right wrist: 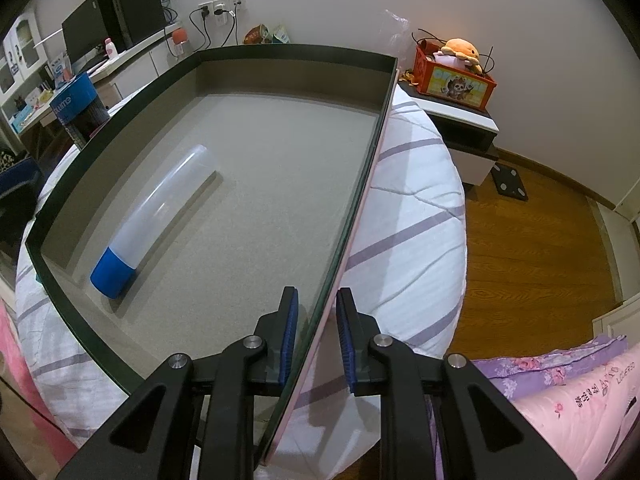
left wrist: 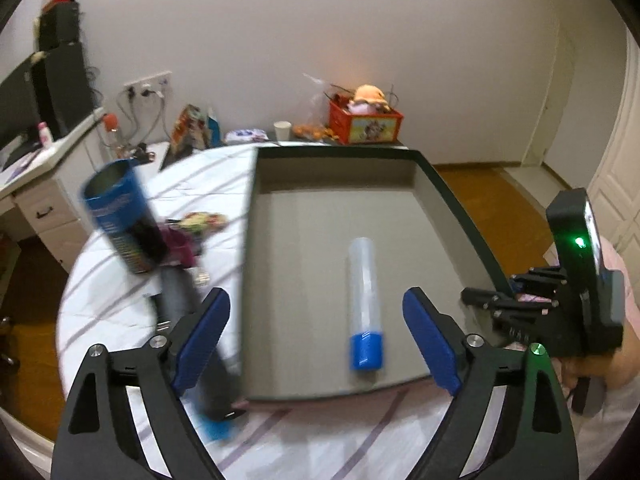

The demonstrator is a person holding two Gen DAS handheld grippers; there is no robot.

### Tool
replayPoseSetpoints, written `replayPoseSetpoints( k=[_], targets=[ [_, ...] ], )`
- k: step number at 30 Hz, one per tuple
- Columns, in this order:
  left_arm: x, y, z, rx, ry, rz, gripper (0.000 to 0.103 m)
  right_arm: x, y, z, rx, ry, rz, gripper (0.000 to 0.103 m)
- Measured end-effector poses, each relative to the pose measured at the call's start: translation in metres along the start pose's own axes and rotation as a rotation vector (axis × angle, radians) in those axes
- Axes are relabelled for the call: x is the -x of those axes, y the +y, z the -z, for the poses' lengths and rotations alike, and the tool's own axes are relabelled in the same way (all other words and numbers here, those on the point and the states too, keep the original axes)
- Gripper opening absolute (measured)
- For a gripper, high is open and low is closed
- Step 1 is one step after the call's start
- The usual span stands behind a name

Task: Organize rigid objects
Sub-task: 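Move the left tool back to the blue can and grasp its rim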

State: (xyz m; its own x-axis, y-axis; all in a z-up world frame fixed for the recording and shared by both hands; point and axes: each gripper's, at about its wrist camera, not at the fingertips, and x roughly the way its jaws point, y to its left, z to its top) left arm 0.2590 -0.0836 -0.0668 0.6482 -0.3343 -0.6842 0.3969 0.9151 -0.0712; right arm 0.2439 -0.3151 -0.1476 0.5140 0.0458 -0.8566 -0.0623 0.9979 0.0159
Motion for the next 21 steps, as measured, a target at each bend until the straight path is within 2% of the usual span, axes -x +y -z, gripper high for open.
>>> replayPoseSetpoints(
  k=[1, 8, 11, 18, 21],
  targets=[
    [0.006, 0.008, 0.002, 0.006, -0.008, -0.016, 0.096, 0.0, 0.0, 0.0, 0.0, 0.0, 0.0, 0.019],
    [0.049, 0.086, 0.034, 0.112, -0.038, -0.164, 0.099, -0.001, -0.001, 0.001, -0.003, 0.008, -0.008, 0.02],
    [0.047, 0.111, 0.055, 0.136, 0.009, -0.229, 0.1, -0.002, -0.002, 0.001, -0.004, 0.009, -0.011, 0.02],
    [0.019, 0.126, 0.083, 0.114, 0.116, -0.25, 0.1, -0.004, -0.002, 0.002, -0.009, 0.016, -0.012, 0.02],
    [0.009, 0.121, 0.088, 0.102, 0.144, -0.213, 0.1, -0.004, -0.003, 0.002, -0.01, 0.016, -0.013, 0.02]
  ],
)
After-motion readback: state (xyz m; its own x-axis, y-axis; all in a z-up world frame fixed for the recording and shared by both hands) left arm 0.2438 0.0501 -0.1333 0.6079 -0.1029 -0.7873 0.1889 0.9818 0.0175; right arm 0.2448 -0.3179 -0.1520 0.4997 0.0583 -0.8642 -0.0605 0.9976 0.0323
